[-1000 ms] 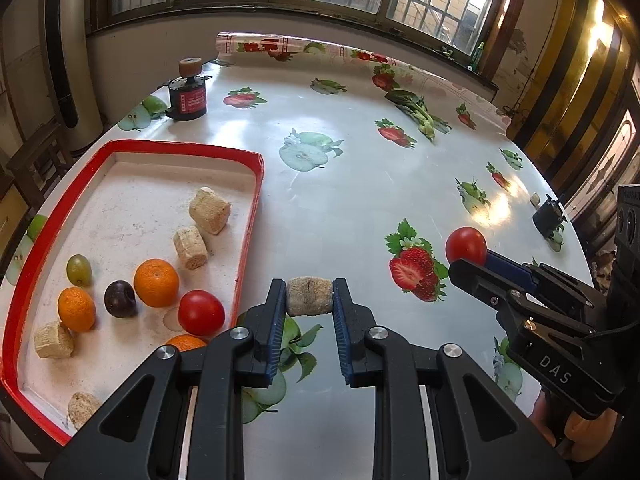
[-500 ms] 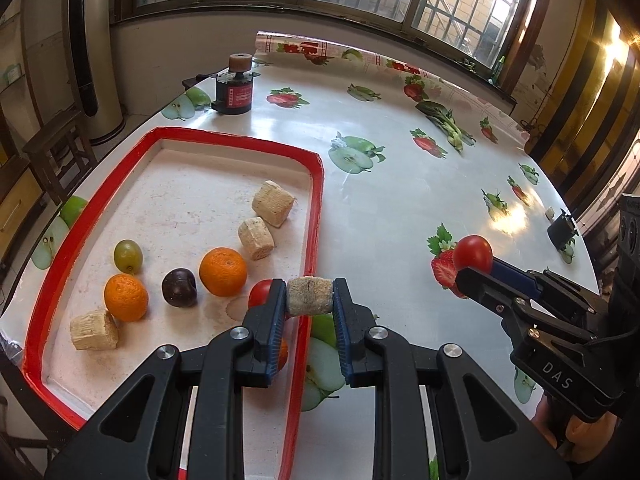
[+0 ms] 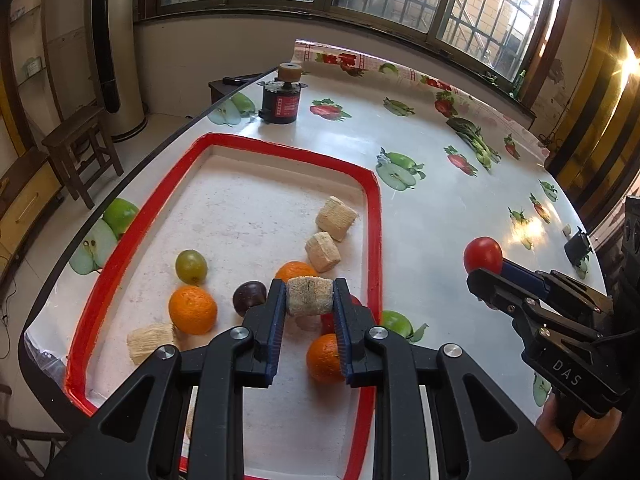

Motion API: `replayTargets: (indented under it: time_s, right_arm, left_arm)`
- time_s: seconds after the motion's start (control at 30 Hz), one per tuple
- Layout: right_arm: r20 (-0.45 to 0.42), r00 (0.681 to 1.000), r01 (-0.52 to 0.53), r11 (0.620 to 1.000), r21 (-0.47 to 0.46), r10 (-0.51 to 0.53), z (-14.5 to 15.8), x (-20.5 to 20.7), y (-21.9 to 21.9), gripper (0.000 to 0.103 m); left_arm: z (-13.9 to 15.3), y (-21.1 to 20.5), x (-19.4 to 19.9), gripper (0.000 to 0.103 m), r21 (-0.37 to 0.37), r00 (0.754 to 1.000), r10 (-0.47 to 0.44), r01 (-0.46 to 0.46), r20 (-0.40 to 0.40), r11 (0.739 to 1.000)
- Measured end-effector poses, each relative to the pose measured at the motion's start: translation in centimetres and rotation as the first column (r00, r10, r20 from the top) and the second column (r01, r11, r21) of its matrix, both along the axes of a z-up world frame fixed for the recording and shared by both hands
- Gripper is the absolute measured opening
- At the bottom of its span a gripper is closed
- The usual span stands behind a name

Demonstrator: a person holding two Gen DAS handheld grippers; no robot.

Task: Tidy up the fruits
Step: 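Carry the cob piece and tomato over the tray with both tools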

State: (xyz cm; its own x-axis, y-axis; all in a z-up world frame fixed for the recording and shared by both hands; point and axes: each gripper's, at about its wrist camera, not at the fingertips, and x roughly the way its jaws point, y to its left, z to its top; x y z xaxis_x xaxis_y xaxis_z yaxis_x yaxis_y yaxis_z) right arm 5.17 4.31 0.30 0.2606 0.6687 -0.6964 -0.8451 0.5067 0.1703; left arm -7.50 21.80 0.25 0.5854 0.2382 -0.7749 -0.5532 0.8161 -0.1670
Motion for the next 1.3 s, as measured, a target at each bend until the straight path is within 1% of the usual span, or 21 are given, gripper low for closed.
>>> replayTargets:
  time_s: [0.27,0.5,0.9,1.3]
  right_arm:
    - [0.003,0.999,-0.05,0.999,0.006,0.05,0.2,-0.7,2.8,0.03]
    - [0.007,0.996,-0.094,0.996,0.007,0.094,0.2,-0.9,5.8,0.03]
    - [-0.003,0.992,-0.13,0.992,-0.002,0.13,-0.2,0.6,9.6,0.03]
    - [-0.016,0.989,-0.147,0.989,-0.03,0.146,-1.6,2.3,12.6,0.03]
  left_arm:
    - [0.0,3.0,-1.1,0.02,0.02,0.999,0.05,-0.049,-0.018,0.999]
    - [-0.1,5.0,-1.2,0.02,0.033,0.997,0.077,-0.075,-0.033,0.997]
    - [-0.6,6.8,-0.2,0.02,0.039,0.994,0.088,-0.085,-0.058,0.996]
    - [-1.6,8.1,1.3,0.02,0.039,0.992,0.089,-0.085,-0.092,0.996]
